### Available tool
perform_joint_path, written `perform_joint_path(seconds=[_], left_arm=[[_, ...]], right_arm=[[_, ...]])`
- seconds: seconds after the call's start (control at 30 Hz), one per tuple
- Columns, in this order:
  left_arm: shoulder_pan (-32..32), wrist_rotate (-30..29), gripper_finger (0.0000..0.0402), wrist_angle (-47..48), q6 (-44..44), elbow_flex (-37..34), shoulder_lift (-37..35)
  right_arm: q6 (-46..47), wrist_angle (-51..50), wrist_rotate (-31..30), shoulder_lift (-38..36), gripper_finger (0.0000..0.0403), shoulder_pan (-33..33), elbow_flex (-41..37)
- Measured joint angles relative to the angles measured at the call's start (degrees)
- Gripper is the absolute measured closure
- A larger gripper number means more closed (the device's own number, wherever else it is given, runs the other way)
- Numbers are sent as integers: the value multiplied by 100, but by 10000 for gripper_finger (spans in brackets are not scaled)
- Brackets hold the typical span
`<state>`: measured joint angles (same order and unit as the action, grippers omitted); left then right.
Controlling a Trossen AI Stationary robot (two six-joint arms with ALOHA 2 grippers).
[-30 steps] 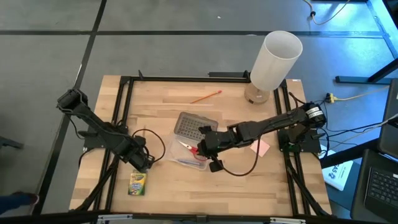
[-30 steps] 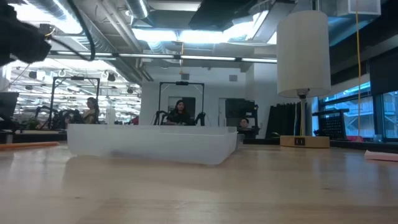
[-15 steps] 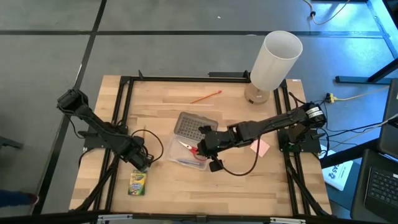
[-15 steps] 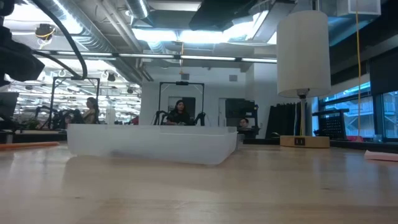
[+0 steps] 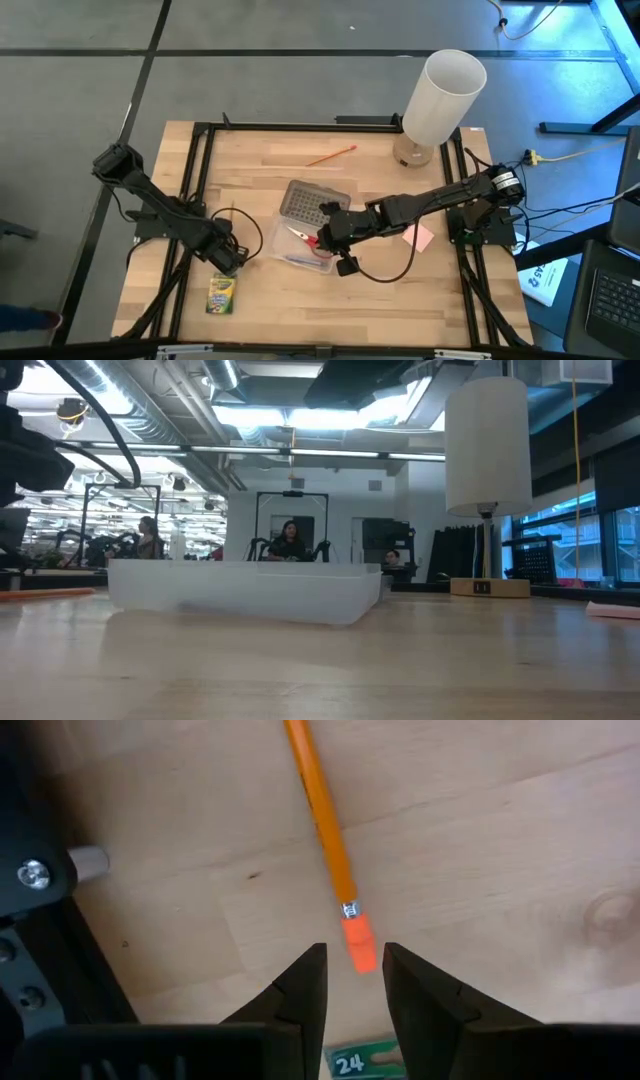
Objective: Pack school essentials
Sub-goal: Put the bottom yellow pencil into the black supply box
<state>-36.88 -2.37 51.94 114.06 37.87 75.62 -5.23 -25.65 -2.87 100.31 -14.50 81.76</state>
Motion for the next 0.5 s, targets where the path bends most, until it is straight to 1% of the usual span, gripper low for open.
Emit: perform_joint_path(seconds=[0.17, 0.5], left_arm=[[0, 2, 308, -260, -12, 0, 249], [0, 37, 308, -310, -17, 0, 518]], right_arm=[[-2, 0, -2, 0, 344, 0, 0], [0, -9, -4, 0, 344, 2, -2]])
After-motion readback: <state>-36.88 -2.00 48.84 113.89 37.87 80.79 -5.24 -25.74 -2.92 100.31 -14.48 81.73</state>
